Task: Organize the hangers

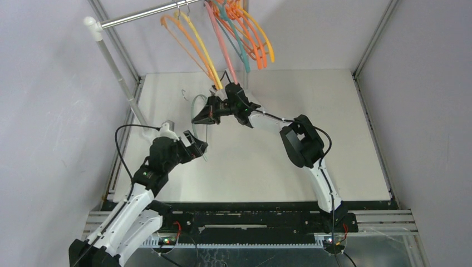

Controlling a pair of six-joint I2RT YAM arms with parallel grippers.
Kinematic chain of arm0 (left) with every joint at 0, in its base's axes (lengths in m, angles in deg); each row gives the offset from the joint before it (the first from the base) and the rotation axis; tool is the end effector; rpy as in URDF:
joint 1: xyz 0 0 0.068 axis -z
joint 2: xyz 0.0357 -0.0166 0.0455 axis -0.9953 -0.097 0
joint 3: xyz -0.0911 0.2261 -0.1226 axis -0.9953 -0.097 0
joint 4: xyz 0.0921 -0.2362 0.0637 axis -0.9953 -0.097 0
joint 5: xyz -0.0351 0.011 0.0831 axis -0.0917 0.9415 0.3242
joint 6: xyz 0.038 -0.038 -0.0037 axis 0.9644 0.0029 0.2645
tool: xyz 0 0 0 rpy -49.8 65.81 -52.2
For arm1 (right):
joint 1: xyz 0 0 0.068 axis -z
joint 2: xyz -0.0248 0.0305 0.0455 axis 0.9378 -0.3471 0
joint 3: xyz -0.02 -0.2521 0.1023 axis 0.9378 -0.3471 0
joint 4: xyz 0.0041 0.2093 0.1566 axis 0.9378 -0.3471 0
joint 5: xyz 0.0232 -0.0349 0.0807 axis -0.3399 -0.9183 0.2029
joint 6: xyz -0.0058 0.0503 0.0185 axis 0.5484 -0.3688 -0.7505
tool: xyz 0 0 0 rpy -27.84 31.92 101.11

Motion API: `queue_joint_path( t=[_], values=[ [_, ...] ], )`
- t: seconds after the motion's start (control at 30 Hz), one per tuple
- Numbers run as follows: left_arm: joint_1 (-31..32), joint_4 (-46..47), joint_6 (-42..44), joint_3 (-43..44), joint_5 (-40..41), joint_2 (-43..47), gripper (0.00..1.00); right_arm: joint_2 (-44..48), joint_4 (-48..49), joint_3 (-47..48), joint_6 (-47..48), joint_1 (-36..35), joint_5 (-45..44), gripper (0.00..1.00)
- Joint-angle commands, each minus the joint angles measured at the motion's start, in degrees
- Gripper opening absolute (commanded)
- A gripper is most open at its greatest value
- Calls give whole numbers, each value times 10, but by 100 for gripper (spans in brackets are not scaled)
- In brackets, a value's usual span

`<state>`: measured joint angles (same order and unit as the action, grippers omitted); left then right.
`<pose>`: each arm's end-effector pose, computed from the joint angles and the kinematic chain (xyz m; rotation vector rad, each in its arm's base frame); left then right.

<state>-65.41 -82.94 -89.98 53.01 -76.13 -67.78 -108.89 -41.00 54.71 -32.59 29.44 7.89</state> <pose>0.1585 -0.0561 0.2340 -0.3303 2.0759 -0.6630 0.3889 0.3639 0.2136 -0.1804 2.3386 1.9177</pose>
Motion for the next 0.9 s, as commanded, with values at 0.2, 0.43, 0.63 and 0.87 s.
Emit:
queue_joint_path(
  t=[0.2,0.43,0.63,0.87],
  values=[
    [40,45,5,71,84,-92,88,55,42,24,-45,-11,32,0],
    [67,29,8,98,119,-143,0,72,30,19,-41,-9,32,0],
    [67,-43,11,116,180,-127,0,94,12,-13,-35,7,49,1],
    [67,-166,79,239,294,-128,0,254,-116,-165,102,46,53,39]
  ],
)
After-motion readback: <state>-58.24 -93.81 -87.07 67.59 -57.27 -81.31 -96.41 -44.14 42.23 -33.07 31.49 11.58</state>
